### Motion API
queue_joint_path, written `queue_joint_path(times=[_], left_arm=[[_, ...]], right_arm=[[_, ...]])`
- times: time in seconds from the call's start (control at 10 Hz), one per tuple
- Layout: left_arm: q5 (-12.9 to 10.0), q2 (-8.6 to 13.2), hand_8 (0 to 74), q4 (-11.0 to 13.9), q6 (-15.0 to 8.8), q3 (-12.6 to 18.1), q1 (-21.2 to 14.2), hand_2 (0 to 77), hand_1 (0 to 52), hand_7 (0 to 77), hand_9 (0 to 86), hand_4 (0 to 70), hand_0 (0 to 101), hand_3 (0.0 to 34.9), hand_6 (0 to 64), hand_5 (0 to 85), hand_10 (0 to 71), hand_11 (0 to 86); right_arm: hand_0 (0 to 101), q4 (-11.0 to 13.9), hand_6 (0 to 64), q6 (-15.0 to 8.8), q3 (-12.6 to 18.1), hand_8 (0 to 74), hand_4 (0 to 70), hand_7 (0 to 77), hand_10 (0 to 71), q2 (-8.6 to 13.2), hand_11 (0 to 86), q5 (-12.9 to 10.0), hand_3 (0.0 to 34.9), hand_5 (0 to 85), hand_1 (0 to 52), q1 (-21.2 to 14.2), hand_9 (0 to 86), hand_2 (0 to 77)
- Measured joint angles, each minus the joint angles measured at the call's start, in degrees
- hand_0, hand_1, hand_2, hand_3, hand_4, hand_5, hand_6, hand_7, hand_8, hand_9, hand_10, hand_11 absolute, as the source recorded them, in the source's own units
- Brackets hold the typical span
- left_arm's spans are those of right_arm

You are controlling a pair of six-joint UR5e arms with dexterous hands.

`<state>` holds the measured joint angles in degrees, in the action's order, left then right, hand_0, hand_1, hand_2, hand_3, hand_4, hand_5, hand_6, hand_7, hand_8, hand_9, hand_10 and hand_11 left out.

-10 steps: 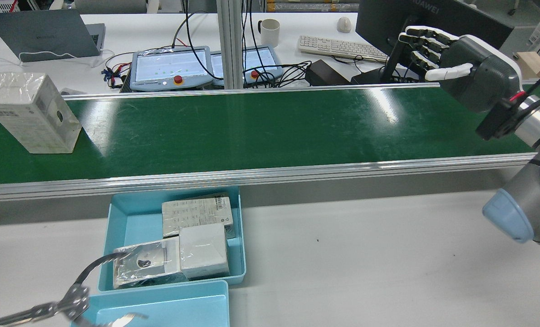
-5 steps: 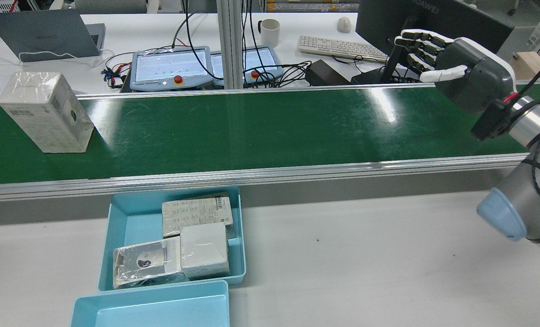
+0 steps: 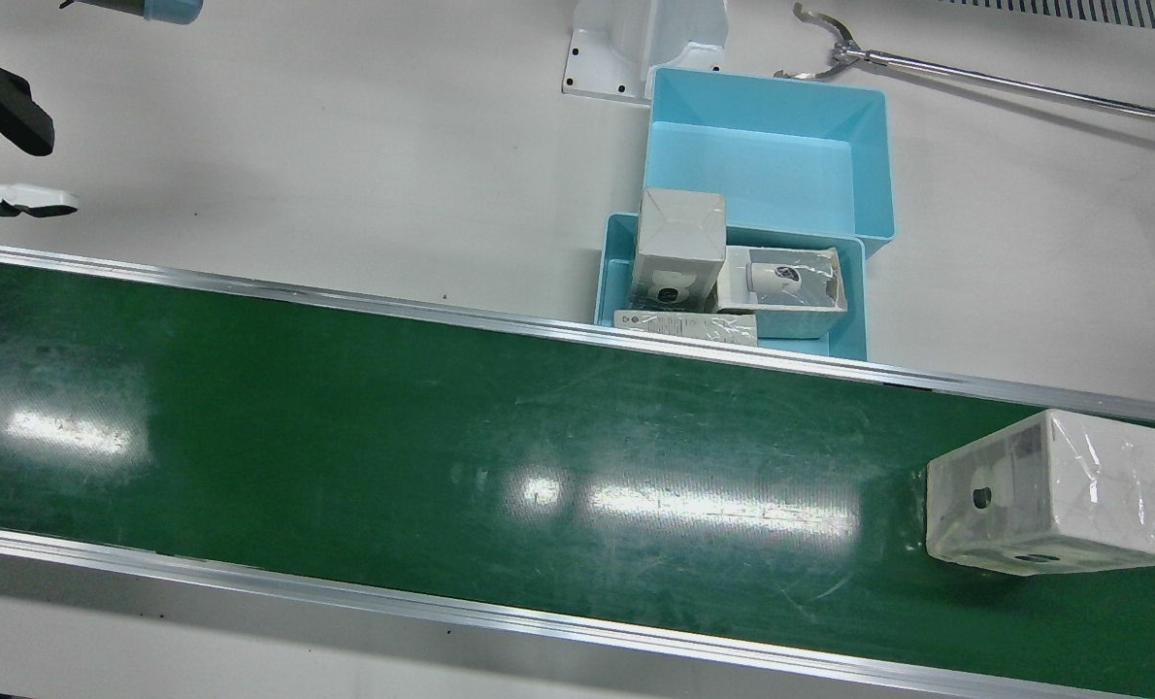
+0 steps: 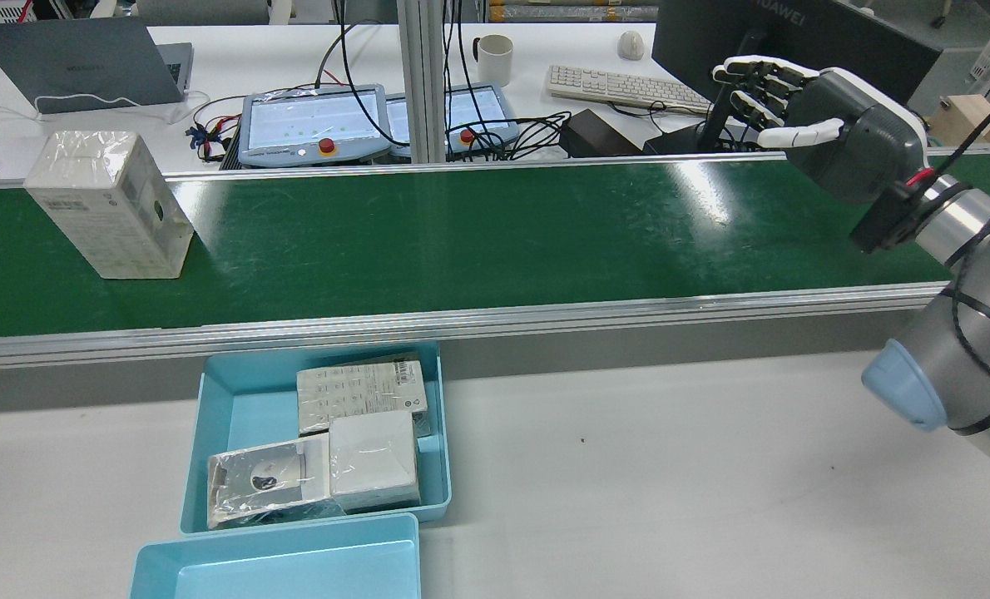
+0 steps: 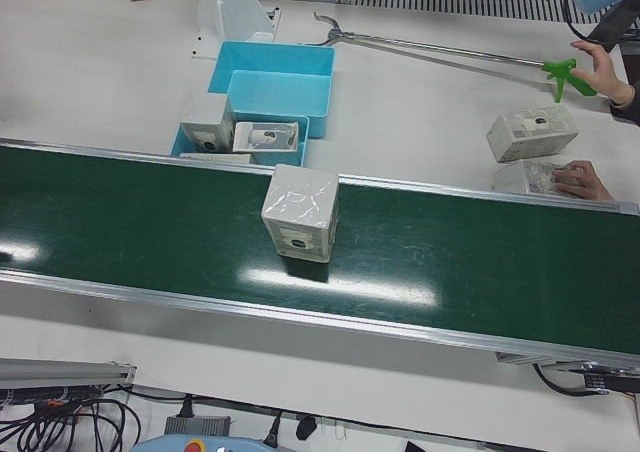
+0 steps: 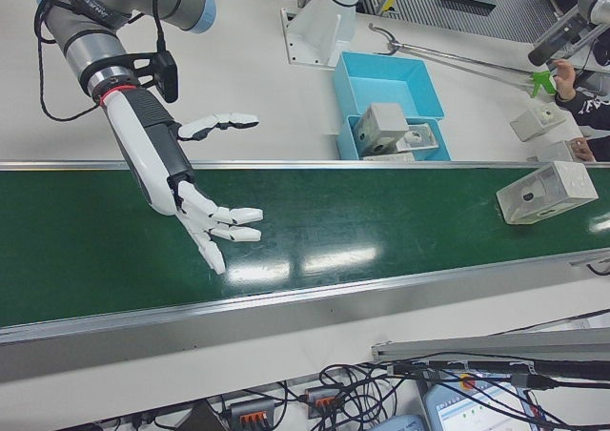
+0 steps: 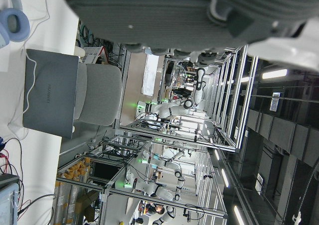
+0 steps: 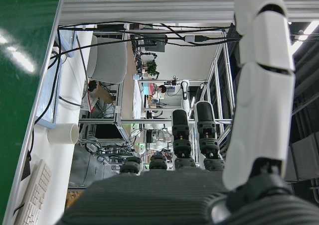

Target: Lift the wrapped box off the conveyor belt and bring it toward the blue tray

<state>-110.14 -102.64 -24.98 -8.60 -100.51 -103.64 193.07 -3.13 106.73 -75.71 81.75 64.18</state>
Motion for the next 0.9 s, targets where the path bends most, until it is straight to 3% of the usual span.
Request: queue_joint_path(times=[0.1,0.2,0.4,0.9], left_arm=[[0.0,0.0,0.5,0.0,0.0,0.0,0.0,1.1,0.0,0.5,0.0,0.0,0,0.0,0.0,1.1,0.5,0.0],[0.0,0.0,0.5,0.0,0.0,0.0,0.0,0.5,0.0,0.5,0.0,0.0,0,0.0,0.0,1.1,0.5,0.0],[0.0,0.0,0.5,0.0,0.0,0.0,0.0,0.5,0.0,0.5,0.0,0.0,0,0.0,0.0,1.1,0.0,0.0],[0.0,0.0,0.5,0.0,0.0,0.0,0.0,0.5,0.0,0.5,0.0,0.0,0,0.0,0.0,1.1,0.5,0.0]], right_arm=[[47,-0.4,5.5,0.1,-0.1,0.5,16.9,20.2,3.3,-0.1,5.4,0.1,1.3,24.0,12.5,0.0,4.9,16.4],[47,-0.5,5.5,0.2,-0.1,0.5,16.4,20.2,0.5,-0.2,5.4,0.3,1.3,22.9,12.5,0.1,4.9,16.4],[47,-0.7,5.5,0.2,0.0,0.5,14.2,20.2,2.2,-0.5,4.9,0.8,3.0,21.8,14.2,0.3,4.9,15.8],[47,-0.6,4.4,1.5,0.8,0.5,14.7,19.6,1.1,-1.4,3.8,1.1,2.9,22.4,13.1,0.8,5.4,15.3]])
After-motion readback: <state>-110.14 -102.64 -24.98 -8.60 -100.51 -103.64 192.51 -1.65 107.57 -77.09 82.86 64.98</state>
